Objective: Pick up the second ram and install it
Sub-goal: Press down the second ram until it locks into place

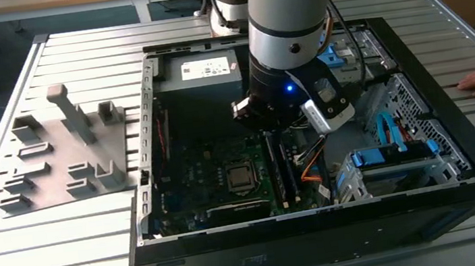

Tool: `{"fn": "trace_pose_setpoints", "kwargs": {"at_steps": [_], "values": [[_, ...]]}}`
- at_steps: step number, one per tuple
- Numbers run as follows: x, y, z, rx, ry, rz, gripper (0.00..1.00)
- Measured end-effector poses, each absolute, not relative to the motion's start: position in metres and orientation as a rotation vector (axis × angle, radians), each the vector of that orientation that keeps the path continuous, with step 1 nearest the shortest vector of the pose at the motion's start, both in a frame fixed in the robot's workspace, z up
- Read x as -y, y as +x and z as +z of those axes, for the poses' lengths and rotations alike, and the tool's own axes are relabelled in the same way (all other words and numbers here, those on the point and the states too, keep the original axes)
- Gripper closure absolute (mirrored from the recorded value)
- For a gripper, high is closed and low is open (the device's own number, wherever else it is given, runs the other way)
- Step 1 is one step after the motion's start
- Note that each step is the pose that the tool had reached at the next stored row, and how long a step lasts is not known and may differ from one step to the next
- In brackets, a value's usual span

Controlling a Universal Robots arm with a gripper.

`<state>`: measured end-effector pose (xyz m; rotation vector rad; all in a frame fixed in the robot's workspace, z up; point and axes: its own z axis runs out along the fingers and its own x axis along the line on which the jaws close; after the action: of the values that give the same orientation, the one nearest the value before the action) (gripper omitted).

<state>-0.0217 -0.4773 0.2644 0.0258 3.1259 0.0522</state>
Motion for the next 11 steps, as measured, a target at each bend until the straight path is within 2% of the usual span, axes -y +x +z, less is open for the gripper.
{"fn": "trace_pose_setpoints", "kwargs": {"at_steps": [11], "values": [[0.469, -0.021, 0.247, -3.126, 0.026, 0.052, 0.9]]}}
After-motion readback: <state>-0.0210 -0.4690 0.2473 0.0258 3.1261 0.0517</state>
